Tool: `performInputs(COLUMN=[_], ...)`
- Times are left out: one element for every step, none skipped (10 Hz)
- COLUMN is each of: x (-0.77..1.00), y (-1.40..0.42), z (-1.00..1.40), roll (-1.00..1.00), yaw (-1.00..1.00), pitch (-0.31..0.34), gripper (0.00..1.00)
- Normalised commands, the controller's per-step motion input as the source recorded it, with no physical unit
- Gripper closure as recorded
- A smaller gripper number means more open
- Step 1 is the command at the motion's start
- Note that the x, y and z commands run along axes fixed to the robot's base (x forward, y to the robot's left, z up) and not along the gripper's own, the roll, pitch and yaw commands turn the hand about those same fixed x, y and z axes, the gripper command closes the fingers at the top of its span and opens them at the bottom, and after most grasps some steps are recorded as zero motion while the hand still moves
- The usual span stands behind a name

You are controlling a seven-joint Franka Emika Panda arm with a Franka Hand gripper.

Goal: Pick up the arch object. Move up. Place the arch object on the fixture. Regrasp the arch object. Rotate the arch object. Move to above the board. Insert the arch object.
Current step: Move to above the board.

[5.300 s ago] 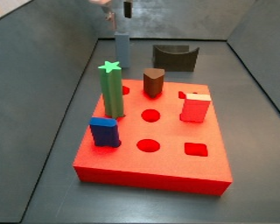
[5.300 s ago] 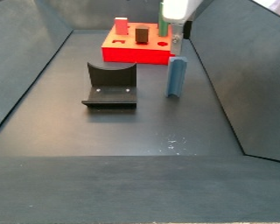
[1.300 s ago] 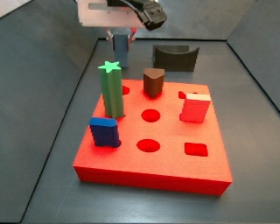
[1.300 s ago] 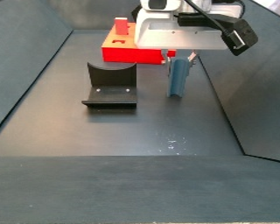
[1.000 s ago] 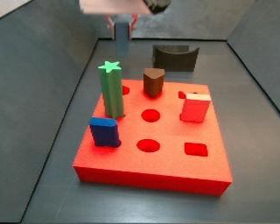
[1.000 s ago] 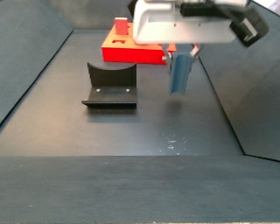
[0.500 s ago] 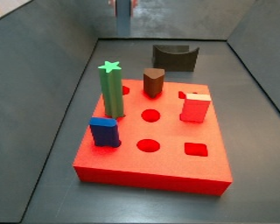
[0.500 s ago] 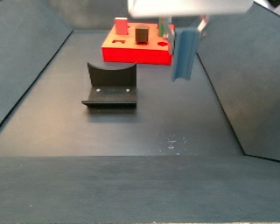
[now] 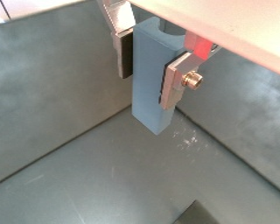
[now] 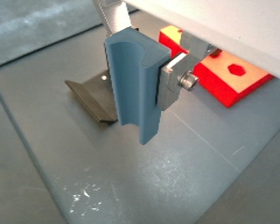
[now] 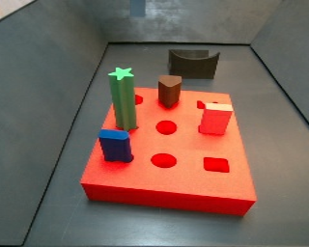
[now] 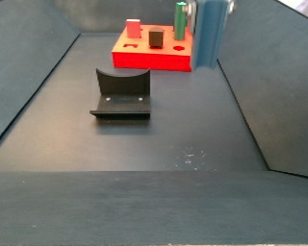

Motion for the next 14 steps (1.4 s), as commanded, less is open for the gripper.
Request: performInputs(x=[0.03, 0.02, 0.01, 0.01, 0.01, 0.10, 0.10, 0.10, 0.10, 0.10, 0.10, 0.10, 0.11, 0.11], y=[0.13, 0.10, 0.06, 0.05, 0.04, -1.00, -1.00, -1.00, -1.00, -1.00, -1.00, -1.00, -1.00, -1.00], z=[1.00, 0.86, 0.64, 0.53, 0.37, 0.20, 0.17, 0.18, 0.19, 0.19, 0.19, 0.20, 0.20, 0.20], roll=[0.02, 0.02, 0.01, 0.01, 0.01, -0.06, -0.05, -0.05, -0.07, -0.04, -0.02, -0.02, -0.01, -0.01], yaw=[-0.02, -0.02, -0.02, -0.02, -0.02, -0.55, -0.52, -0.28, -0.14, -0.06, -0.03, -0.01, -0.01, 0.00], pitch=[0.080, 0.076, 0.079, 0.079, 0.077, 0.119, 0.110, 0.084, 0.063, 0.053, 0.061, 0.063, 0.065, 0.072], gripper=[1.00, 1.00, 1.00, 1.00, 1.00, 1.00, 1.00, 1.00, 1.00, 1.00, 1.00, 1.00, 1.00, 1.00])
